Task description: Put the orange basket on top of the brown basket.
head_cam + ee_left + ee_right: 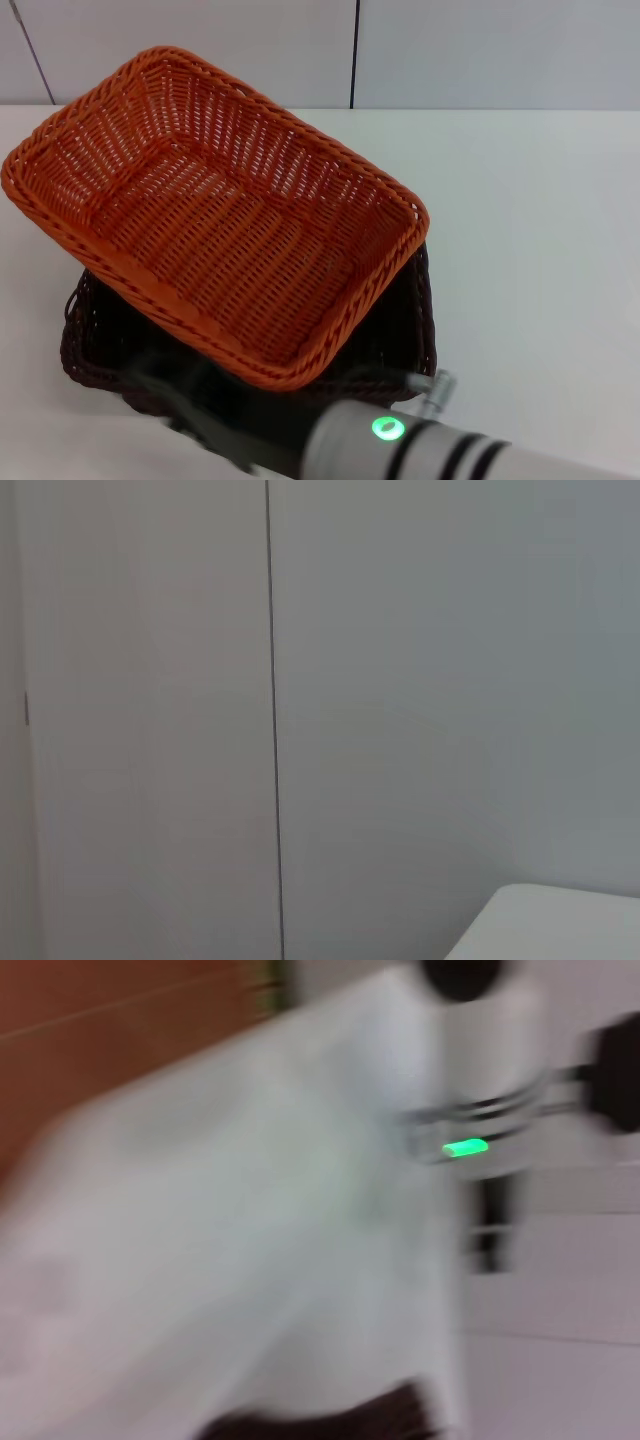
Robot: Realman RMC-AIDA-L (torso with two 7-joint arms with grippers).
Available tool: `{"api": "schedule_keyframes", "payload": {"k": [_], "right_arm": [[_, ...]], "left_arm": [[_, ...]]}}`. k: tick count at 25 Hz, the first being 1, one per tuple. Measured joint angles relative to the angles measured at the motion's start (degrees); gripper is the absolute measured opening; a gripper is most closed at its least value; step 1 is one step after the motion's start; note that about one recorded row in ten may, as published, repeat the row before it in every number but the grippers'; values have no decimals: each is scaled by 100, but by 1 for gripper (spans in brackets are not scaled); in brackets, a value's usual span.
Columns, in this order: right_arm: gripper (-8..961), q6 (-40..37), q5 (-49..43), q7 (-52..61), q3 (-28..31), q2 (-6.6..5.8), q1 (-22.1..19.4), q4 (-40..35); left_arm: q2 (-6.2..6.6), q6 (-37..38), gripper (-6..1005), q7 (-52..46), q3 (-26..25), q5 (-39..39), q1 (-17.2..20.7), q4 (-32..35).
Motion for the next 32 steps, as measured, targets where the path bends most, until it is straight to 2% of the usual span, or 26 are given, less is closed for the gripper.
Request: {"api": "schedule_keyframes", "payload": {"k": [2,3,4,5,7,8,9,12,13,14,15,17,18,19,20,21,23,24,28,32], "right_arm": [[647,1360,650,84,-58,5,253,590],[647,2634,1488,96,-109,4,618,1191],[647,3253,1946,103,-126,2,827,1495],[647,3253,1946,103,-126,2,827,1495],[647,4379,2822,283,-102,1,1199,2037],[647,5247,3520,727,67,-5,1477,2459],[647,5247,3520,727,67,-5,1477,2459],[647,6091,4008,1540,535,-14,1562,2835],[647,6492,4115,2315,956,-16,1394,2992],[647,6492,4115,2315,956,-16,1394,2992],[647,6780,4124,3090,1377,-19,1096,3086],[647,6905,4119,3434,1540,-18,977,3140],[647,7195,4119,4218,1872,-19,736,3332],[647,7195,4119,4218,1872,-19,736,3332],[647,7537,4114,5157,2105,-20,551,3608],[647,7537,4114,5157,2105,-20,551,3608],[647,8157,4065,6463,2202,-25,478,4252],[647,8157,4065,6463,2202,-25,478,4252],[647,8832,3934,7002,2162,-12,562,5025],[647,8933,3977,7090,2126,-5,604,5295]], "left_arm": [[0,9,618,2,-13,-1,-7,28],[-1,21,618,3,-16,-2,-4,29],[0,36,618,4,-18,-1,4,29],[0,36,618,4,-18,-1,4,29],[0,36,618,4,-18,-1,4,29],[0,97,618,5,-35,-2,42,12],[0,153,618,5,-37,-11,49,12],[0,191,618,4,-39,-43,51,21],[0,194,618,-3,-40,-47,54,24],[0,199,618,-13,-40,-48,57,27],[-2,209,618,-25,-41,-48,61,29],[-8,234,618,-43,-41,-46,67,30],[-15,252,618,-55,-41,-47,78,15],[-15,252,618,-55,-41,-47,78,15],[-17,260,618,-57,-39,-46,86,-3],[-21,264,618,-60,-38,-46,98,-29],[-27,266,618,-66,-38,-44,106,-50],[-27,266,618,-66,-38,-44,106,-50],[-33,266,618,-88,-27,-48,109,-51],[-34,266,618,-278,-26,-51,125,-4]]}}
